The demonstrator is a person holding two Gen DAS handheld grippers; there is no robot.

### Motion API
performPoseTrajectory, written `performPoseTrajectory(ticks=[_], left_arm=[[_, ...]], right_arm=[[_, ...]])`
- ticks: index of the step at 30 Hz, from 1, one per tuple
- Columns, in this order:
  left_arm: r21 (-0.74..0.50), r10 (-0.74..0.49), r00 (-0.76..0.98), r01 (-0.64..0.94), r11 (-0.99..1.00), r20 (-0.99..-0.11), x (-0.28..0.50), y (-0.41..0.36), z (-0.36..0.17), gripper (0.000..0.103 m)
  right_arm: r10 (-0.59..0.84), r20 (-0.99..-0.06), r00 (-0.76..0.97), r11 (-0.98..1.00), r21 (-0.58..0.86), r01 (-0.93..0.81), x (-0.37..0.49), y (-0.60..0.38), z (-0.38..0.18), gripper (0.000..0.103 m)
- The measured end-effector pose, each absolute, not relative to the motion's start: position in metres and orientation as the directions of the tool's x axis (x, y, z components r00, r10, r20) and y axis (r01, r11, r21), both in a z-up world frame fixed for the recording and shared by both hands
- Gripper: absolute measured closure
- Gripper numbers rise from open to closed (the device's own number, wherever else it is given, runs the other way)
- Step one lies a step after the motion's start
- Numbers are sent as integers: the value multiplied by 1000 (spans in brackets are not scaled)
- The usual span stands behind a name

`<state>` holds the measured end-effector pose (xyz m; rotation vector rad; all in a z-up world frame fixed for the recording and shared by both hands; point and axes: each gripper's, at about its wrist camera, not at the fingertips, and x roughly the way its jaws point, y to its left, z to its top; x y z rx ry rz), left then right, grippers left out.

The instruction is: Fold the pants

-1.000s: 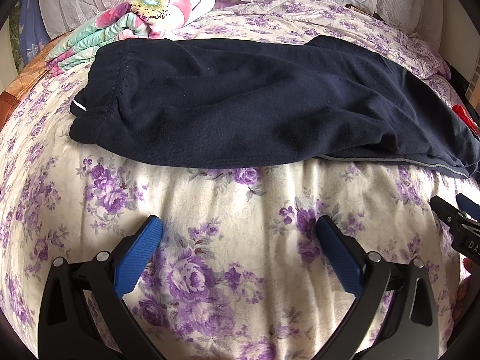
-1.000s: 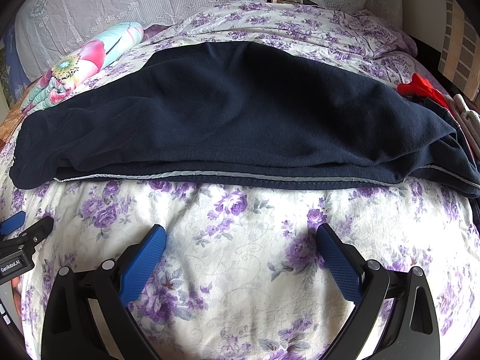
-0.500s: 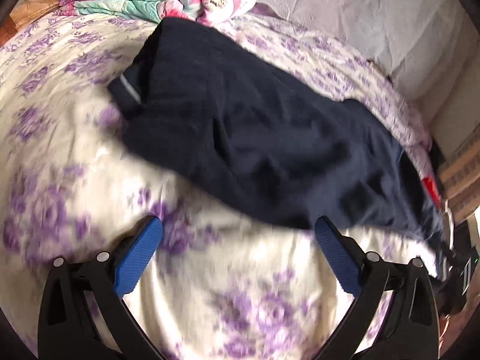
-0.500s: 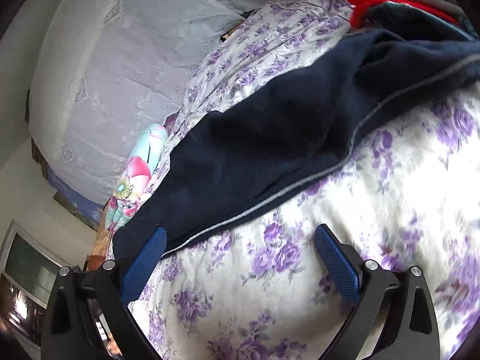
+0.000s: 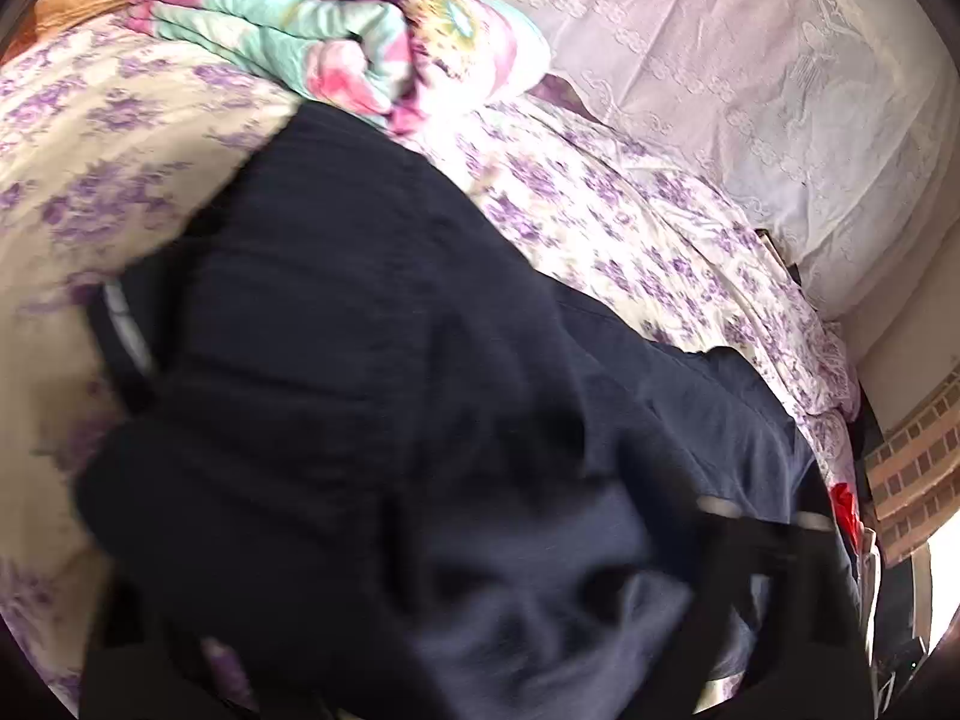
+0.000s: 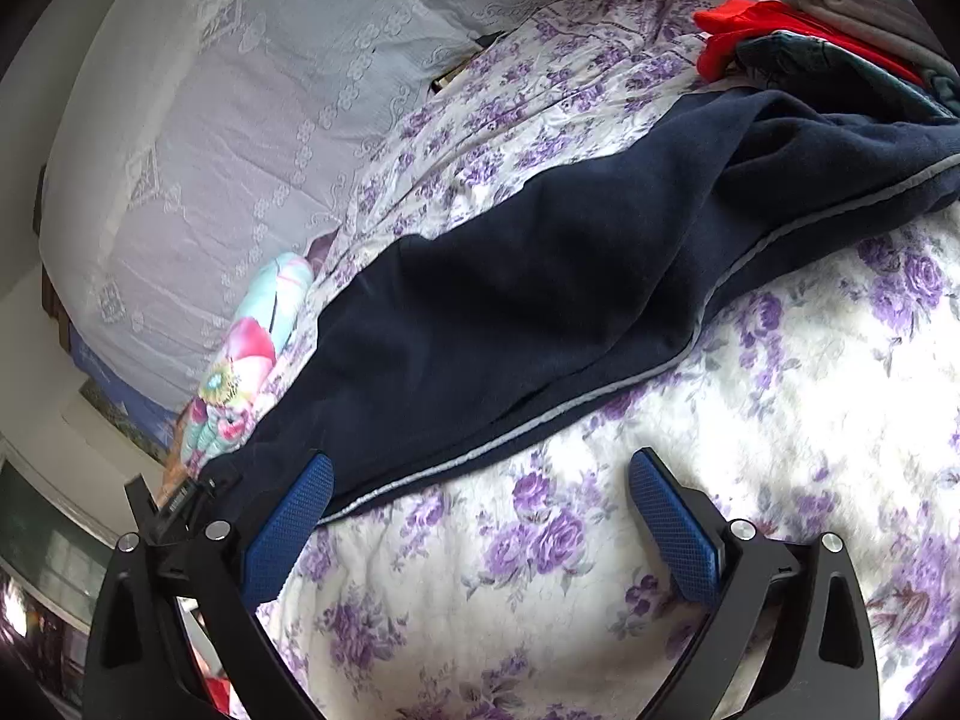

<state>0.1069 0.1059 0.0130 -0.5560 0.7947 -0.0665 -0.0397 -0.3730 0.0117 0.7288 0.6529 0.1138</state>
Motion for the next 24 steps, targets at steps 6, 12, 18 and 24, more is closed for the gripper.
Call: performPoseTrajectory(ticks=[6, 12, 18, 24], left_arm=[[-569, -326, 711, -125, 813, -623, 100, 122, 10, 65], [-519, -295, 732, -92, 850, -614, 91, 116, 24, 71], [-525, -304, 723, -95, 846, -620, 94, 118, 16, 72], [-503, -291, 745, -69, 861, -600, 67, 122, 25, 82]], right_arm=[[311, -471, 826, 630, 753, 192, -31, -407, 4, 28], [286, -520, 805, 627, 737, 253, 8, -417, 3, 39], [332, -490, 806, 579, 780, 237, 29, -434, -10, 90], [300, -482, 824, 658, 730, 187, 10, -418, 8, 95]])
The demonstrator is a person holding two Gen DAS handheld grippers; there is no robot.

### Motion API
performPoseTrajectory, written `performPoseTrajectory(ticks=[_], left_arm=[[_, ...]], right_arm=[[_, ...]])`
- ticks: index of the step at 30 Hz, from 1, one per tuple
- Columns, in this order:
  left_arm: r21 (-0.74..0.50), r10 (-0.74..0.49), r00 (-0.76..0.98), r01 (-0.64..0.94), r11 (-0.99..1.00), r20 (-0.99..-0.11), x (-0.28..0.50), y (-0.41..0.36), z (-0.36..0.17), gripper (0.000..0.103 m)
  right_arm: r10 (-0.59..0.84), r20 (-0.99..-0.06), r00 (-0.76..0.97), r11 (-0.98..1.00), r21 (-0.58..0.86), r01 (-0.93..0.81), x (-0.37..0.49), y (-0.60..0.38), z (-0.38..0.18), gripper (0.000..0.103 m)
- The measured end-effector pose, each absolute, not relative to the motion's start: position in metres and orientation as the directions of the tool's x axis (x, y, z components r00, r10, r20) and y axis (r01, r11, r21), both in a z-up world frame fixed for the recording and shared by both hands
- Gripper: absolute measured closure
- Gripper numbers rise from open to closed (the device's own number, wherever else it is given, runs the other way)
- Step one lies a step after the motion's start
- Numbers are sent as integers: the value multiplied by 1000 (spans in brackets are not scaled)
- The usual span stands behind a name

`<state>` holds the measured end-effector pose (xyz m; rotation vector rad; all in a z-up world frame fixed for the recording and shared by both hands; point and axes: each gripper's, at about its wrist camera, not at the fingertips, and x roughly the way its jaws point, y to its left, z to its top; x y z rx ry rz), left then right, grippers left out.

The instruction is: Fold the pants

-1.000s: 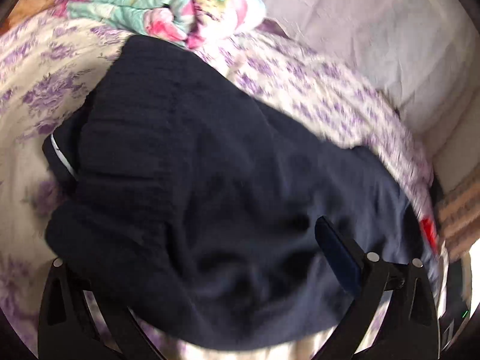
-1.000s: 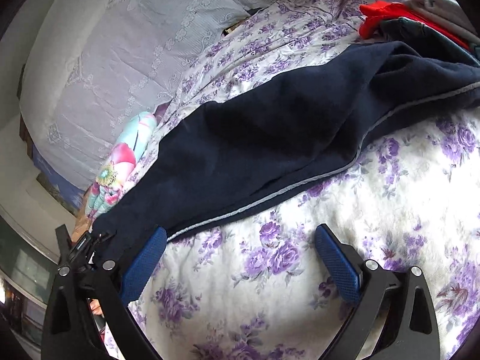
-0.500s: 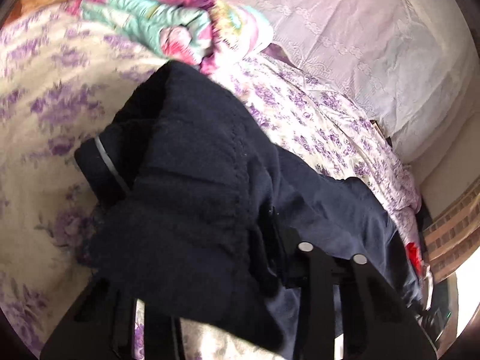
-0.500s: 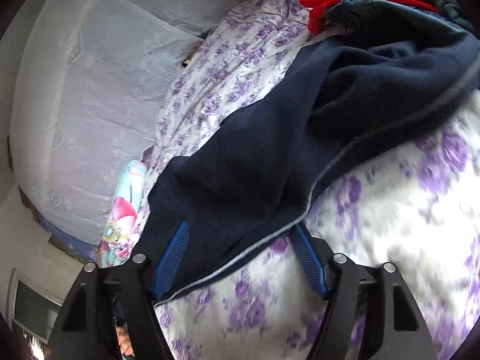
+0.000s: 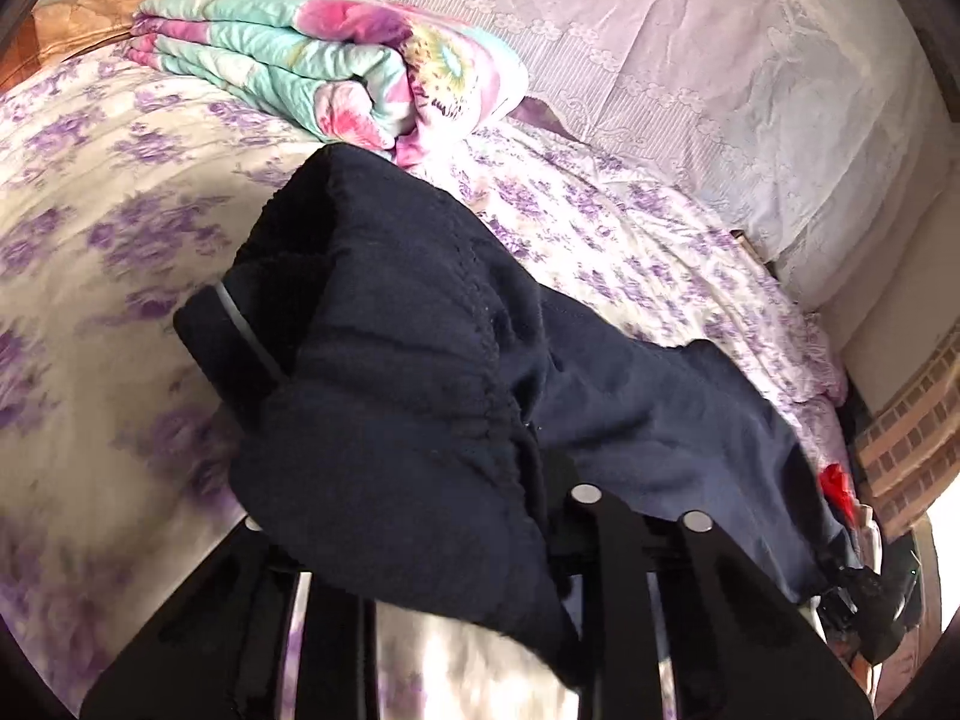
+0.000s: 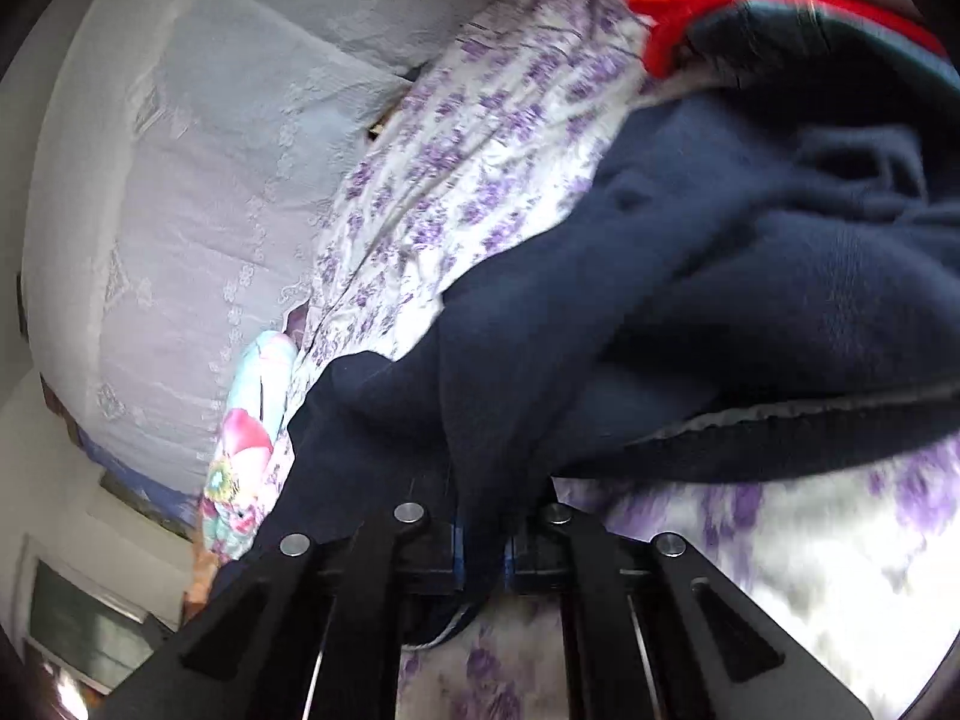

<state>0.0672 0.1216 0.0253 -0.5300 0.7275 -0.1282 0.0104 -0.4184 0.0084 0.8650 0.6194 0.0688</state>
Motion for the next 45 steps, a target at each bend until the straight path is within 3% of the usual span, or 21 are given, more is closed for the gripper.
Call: performPoseTrajectory(ticks=[4, 8, 12, 14, 16, 18, 20, 21, 24, 26, 28, 30, 37, 38, 39, 40, 45], left_arm=[[-485, -260, 779, -64, 872, -570, 7, 147, 46, 83], [-456, -214, 804, -79, 887, -555, -73, 193, 71, 83], [-420, -180, 781, -115, 900, -598, -127, 224, 64, 82], [-406, -167, 745, -150, 902, -646, -137, 231, 41, 80], [-426, -163, 728, -192, 884, -666, -143, 238, 20, 70], [-476, -180, 756, -193, 858, -630, -153, 241, 14, 62], [-525, -204, 791, -168, 834, -577, -161, 240, 12, 34], [-537, -207, 805, -158, 828, -557, -164, 238, 12, 31], [-384, -73, 808, -195, 903, -584, -161, 205, 16, 18], [-266, 12, 797, -216, 940, -604, -161, 186, 15, 5], [-143, 107, 785, -242, 960, -610, -162, 167, 12, 5], [-100, 140, 785, -249, 963, -604, -163, 163, 11, 5], [-158, 102, 794, -243, 957, -599, -165, 173, 11, 5], [-155, 104, 794, -243, 958, -599, -163, 173, 10, 5], [-156, 103, 794, -242, 958, -600, -163, 174, 11, 5], [-158, 101, 792, -242, 957, -602, -163, 173, 10, 5], [-153, 90, 789, -228, 962, -608, -165, 172, 10, 5]], right_arm=[[321, -451, 833, 758, 650, 60, -46, -386, 37, 95], [509, -436, 742, 711, 699, -77, -112, -364, 34, 95], [520, -539, 663, 798, 584, -150, -161, -332, 31, 93], [497, -599, 628, 833, 531, -153, -167, -321, 29, 86], [494, -610, 619, 835, 531, -143, -171, -321, 28, 67], [500, -585, 639, 823, 551, -139, -182, -334, 36, 67], [476, -566, 673, 822, 558, -112, -194, -354, 45, 65], [447, -561, 697, 827, 557, -83, -203, -365, 46, 61], [328, -575, 750, 827, 558, 66, -222, -406, 39, 58], [317, -556, 768, 762, 632, 142, -231, -432, 29, 58], [310, -539, 784, 707, 681, 189, -233, -453, 23, 58], [256, -566, 784, 679, 682, 271, -222, -472, 17, 56], [299, -587, 752, 629, 714, 307, -159, -480, 1, 38], [302, -589, 750, 658, 698, 283, -149, -474, 4, 40], [304, -589, 749, 680, 685, 263, -144, -468, 7, 61], [285, -596, 751, 705, 661, 257, -139, -462, 8, 88], [197, -501, 843, 812, 565, 145, -190, -461, 58, 89]])
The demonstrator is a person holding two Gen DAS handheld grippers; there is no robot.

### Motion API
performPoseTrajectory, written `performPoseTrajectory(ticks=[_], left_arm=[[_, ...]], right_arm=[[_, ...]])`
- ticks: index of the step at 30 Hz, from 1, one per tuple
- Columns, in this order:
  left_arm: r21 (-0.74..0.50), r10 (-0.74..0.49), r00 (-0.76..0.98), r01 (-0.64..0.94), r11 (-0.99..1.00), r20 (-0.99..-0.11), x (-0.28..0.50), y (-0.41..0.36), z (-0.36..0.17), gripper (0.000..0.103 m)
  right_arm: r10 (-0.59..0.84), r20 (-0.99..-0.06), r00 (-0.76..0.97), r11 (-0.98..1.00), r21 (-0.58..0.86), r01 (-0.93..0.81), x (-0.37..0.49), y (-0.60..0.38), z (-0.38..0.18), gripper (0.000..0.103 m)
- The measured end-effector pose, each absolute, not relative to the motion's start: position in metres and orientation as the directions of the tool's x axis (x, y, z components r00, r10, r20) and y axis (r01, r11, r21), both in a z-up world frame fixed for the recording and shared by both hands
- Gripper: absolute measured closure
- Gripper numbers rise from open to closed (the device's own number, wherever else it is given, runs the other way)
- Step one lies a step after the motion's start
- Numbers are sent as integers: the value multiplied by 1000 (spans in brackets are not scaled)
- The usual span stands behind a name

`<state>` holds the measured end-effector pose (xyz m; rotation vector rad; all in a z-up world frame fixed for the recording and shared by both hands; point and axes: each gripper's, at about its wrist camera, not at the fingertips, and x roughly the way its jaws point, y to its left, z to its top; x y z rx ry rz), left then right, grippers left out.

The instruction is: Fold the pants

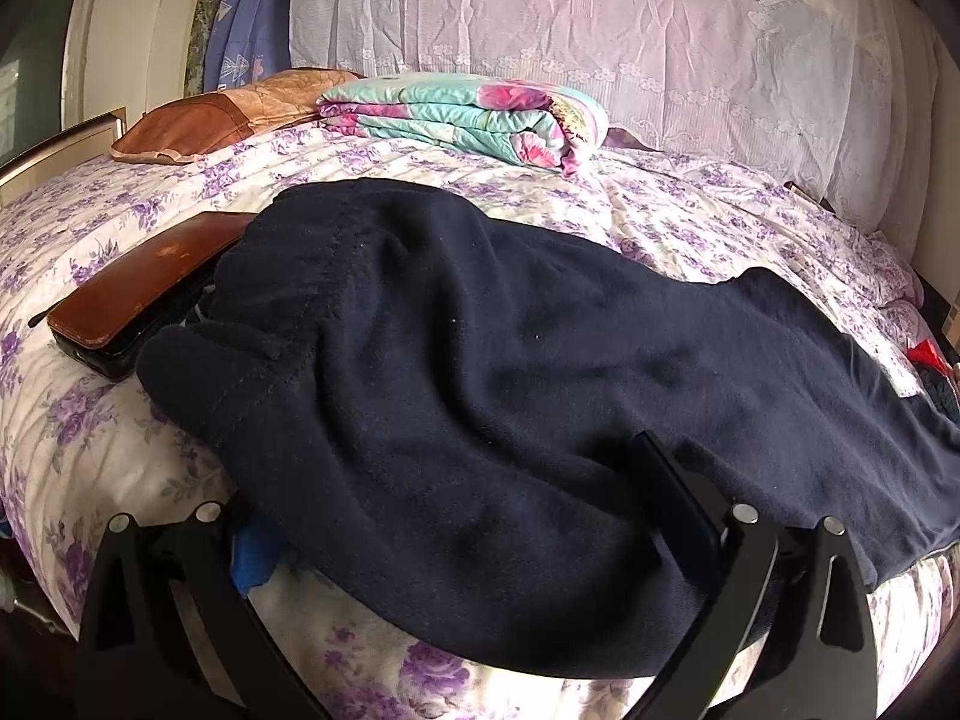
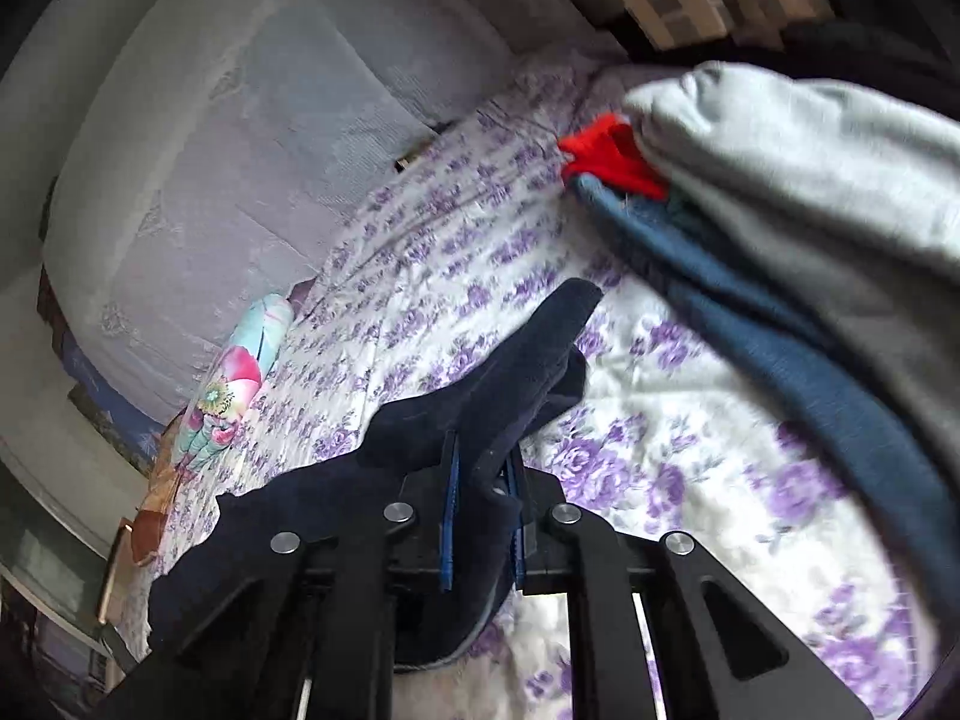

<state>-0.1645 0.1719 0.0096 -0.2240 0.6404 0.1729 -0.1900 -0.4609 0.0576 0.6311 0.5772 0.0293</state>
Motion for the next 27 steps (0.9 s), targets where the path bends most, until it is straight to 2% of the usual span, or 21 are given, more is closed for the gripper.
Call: performPoseTrajectory(ticks=[2, 3, 4, 5, 9, 12, 16, 21, 24, 27], left_arm=[[-148, 94, 788, -229, 962, -609, -163, 171, 9, 5], [-146, 97, 787, -232, 962, -609, -163, 170, 9, 5], [-146, 98, 786, -234, 961, -610, -162, 171, 9, 5], [-148, 95, 784, -233, 961, -614, -162, 171, 9, 5], [-156, 67, 773, -211, 965, -631, -162, 174, 11, 5], [-169, 47, 766, -201, 965, -641, -167, 179, 14, 5], [-200, 26, 765, -201, 959, -643, -183, 185, 20, 5], [-188, 42, 765, -210, 959, -642, -206, 195, 31, 5], [-177, 63, 769, -225, 958, -636, -219, 202, 37, 5], [-241, 10, 770, -211, 947, -637, -223, 211, 40, 5]], right_arm=[[202, -552, 809, 826, 540, 163, -202, -472, 50, 84], [184, -609, 771, 844, 501, 194, -198, -478, 39, 64], [121, -683, 720, 864, 429, 262, -196, -485, 26, 60], [66, -706, 705, 856, 404, 324, -203, -494, 15, 66], [108, -563, 820, 740, 596, 311, -248, -512, 34, 63], [199, -521, 830, 750, 627, 213, -254, -497, 50, 63], [342, -514, 787, 710, 690, 142, -232, -468, 41, 64], [383, -566, 730, 649, 727, 223, -210, -466, 5, 65], [421, -553, 719, 601, 764, 235, -199, -470, -8, 66], [439, -528, 727, 564, 792, 234, -194, -473, -9, 66]])
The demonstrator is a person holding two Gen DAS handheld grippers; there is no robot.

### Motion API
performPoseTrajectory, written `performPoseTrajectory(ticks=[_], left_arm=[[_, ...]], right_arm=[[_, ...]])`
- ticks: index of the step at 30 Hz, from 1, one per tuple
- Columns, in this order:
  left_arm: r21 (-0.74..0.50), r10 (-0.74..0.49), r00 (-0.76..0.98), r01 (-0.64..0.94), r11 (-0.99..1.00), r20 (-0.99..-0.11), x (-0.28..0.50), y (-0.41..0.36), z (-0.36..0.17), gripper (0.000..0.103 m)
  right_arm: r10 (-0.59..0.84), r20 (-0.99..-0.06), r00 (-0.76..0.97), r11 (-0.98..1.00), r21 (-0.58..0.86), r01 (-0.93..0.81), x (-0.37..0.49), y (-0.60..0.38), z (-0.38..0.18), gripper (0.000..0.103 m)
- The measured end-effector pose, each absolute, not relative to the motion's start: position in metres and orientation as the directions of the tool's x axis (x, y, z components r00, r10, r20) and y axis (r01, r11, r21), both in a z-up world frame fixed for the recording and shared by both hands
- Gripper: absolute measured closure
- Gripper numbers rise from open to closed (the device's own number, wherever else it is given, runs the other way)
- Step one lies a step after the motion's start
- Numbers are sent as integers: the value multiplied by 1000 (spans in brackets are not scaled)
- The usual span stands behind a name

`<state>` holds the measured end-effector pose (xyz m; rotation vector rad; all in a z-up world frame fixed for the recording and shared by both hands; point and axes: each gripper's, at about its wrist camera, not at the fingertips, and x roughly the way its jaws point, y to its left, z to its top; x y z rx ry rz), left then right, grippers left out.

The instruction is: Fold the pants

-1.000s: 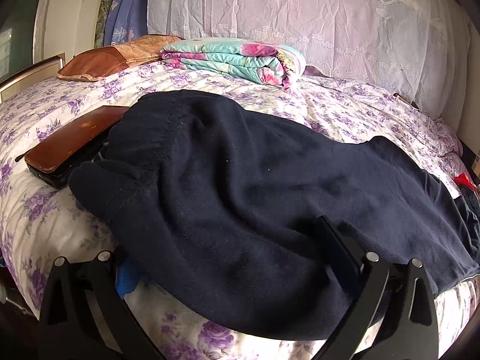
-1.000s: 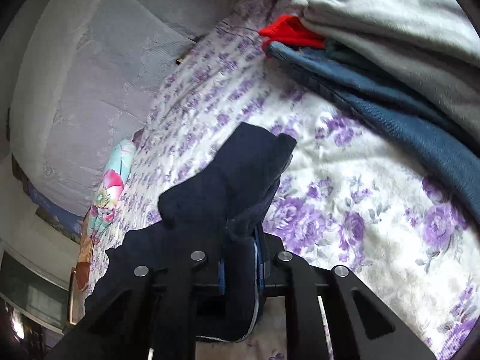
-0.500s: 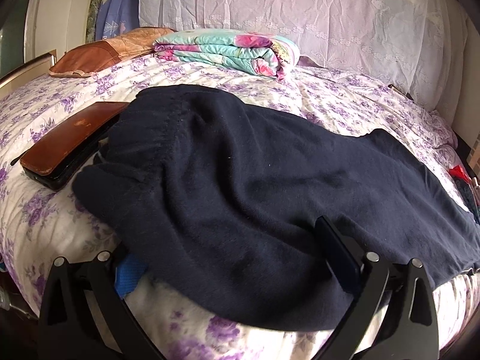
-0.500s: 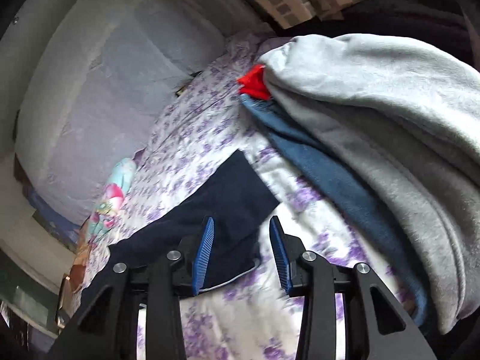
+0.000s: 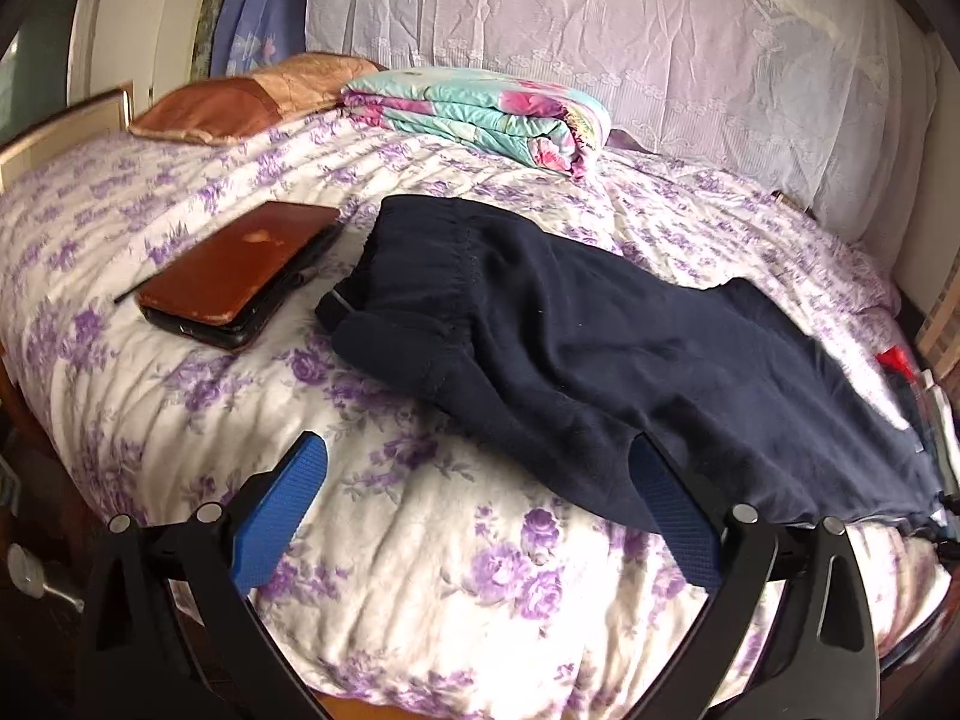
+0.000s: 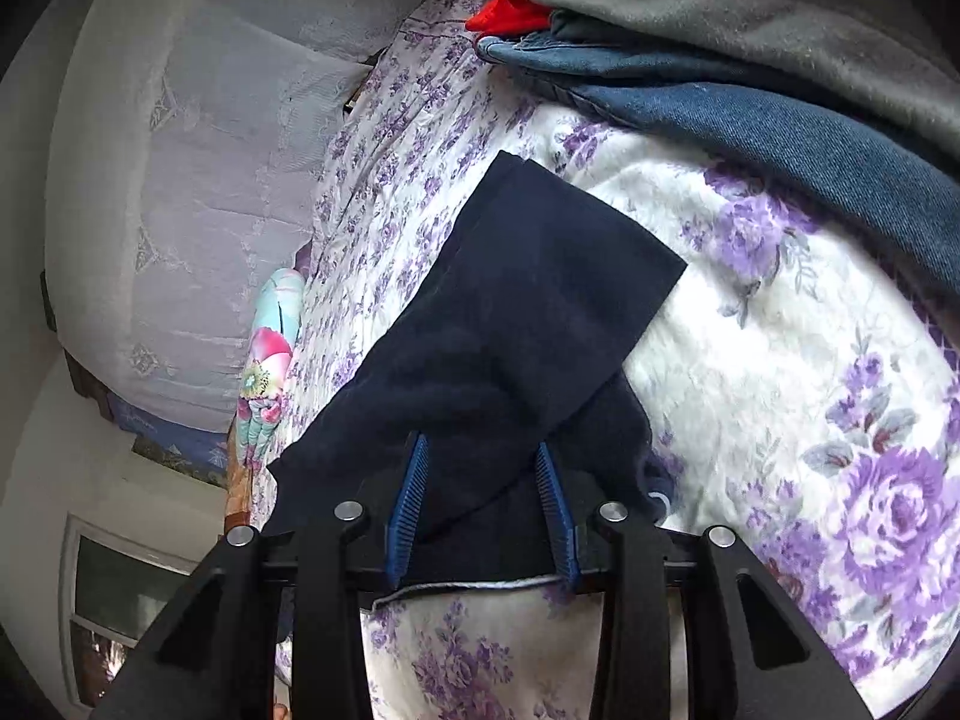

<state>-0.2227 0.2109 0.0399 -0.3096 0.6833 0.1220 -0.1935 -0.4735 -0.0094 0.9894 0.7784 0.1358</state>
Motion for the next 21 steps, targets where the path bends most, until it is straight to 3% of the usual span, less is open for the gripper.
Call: performPoseTrajectory(ticks=[2, 3, 10, 15, 17, 19, 21], left_arm=[[-291, -27, 774, -204, 935, -632, -224, 215, 42, 5], [-319, -47, 777, -202, 926, -628, -224, 218, 44, 5], [-464, -159, 785, -178, 868, -599, -221, 242, 63, 5], [-613, -292, 738, -203, 764, -608, -199, 259, 44, 5], [-716, -396, 711, -214, 665, -581, -191, 264, 22, 5], [-748, -412, 723, -217, 627, -555, -191, 263, 16, 7], [-720, -380, 737, -204, 663, -559, -192, 257, 24, 36]], right_arm=[[422, -489, 763, 574, 796, 193, -197, -470, -5, 81], [402, -481, 779, 597, 783, 176, -202, -468, -1, 99], [255, -448, 857, 736, 664, 128, -210, -452, 19, 100], [277, -452, 848, 723, 679, 126, -209, -457, 19, 100], [294, -464, 836, 706, 695, 138, -209, -461, 11, 100], [303, -479, 824, 698, 700, 151, -208, -462, 3, 100], [309, -488, 816, 696, 701, 155, -208, -463, -1, 100]])
